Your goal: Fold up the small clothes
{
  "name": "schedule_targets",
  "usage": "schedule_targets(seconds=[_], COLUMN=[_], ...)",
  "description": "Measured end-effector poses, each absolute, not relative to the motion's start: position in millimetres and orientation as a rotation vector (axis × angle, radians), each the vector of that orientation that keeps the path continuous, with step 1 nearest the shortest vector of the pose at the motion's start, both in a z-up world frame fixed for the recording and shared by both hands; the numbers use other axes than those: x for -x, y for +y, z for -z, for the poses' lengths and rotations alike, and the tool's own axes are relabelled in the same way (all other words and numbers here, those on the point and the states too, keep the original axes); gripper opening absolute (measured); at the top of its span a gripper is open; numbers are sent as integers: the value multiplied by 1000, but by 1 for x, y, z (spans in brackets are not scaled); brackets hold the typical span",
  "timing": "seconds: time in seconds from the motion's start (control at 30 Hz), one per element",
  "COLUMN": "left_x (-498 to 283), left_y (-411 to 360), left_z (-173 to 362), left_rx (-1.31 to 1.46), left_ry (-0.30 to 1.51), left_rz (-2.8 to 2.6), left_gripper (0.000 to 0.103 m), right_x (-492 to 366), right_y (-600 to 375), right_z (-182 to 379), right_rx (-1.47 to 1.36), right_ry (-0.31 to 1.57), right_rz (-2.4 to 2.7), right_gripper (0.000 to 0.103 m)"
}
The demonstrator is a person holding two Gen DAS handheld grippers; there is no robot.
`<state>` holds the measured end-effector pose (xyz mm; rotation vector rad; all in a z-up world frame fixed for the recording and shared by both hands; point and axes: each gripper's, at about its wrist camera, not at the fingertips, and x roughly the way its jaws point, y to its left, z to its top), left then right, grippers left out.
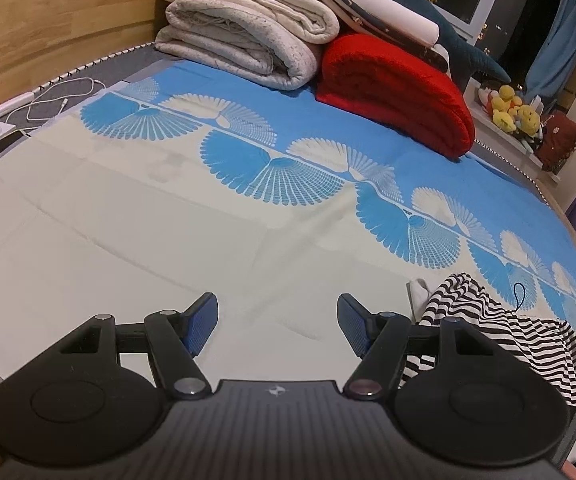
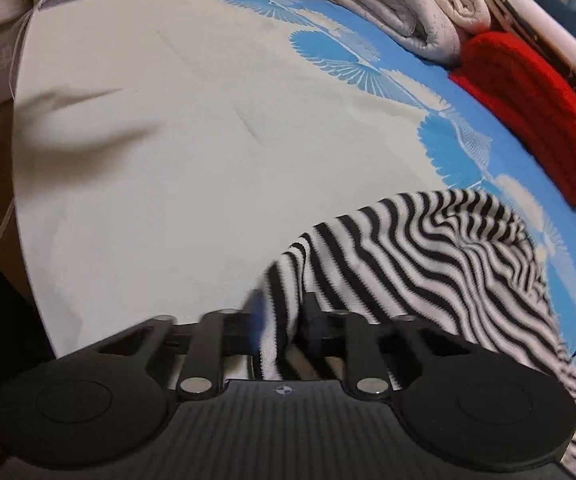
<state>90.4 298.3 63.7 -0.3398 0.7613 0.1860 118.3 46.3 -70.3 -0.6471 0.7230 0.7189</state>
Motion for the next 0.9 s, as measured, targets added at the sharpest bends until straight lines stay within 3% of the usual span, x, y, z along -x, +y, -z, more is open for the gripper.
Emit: schedule_targets(seconds=[0.27, 0.6, 0.73, 0.9], left_x=[-92, -93, -100, -117], left_y=[301, 302, 286, 251], left_z=[-60, -50, -52, -52], left_rx=[320, 353, 343, 294], left_ry=[774, 826, 829, 847], left_rz=[-206, -252, -245, -201], left_gripper=[71, 71, 71, 71], right_x=[-81, -79, -94, -114], right_y=[70, 72, 38, -82], right_z=[41, 16, -21, -77], right_rx=[672, 454, 268, -112], right_ry=[548, 577, 557, 474], right_rz=[-763, -720, -683, -493], right_gripper=[3, 2, 2, 2])
